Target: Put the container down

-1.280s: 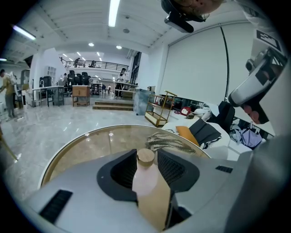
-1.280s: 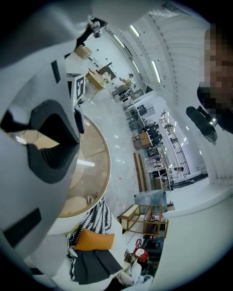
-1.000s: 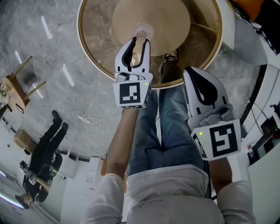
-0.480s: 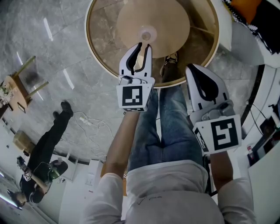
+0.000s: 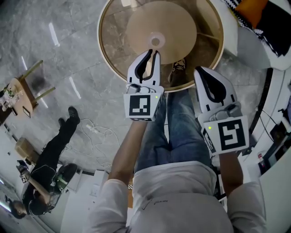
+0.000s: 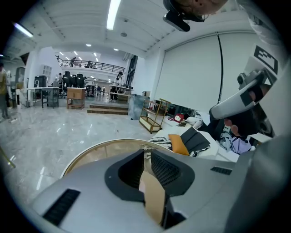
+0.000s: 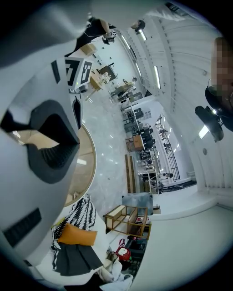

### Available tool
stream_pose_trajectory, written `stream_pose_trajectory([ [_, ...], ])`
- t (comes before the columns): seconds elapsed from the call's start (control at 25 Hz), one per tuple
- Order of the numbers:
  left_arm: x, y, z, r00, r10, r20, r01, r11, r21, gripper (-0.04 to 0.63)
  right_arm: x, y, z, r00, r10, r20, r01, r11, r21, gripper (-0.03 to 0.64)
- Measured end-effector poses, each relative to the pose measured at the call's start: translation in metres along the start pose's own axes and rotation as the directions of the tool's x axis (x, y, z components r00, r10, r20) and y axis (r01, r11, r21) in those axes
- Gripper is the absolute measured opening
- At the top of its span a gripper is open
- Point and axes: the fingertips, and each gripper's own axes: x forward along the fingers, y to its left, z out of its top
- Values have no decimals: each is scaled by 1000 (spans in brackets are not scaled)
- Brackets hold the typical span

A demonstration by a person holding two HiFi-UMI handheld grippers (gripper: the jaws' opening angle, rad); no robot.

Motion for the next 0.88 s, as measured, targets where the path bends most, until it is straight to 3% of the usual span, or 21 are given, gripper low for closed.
stream_pose_trajectory([
  [0.88, -60, -17, 67, 1000, -15, -22, 15, 1000, -1, 18, -49, 28, 60, 999, -3, 49, 8, 996, -94, 16],
])
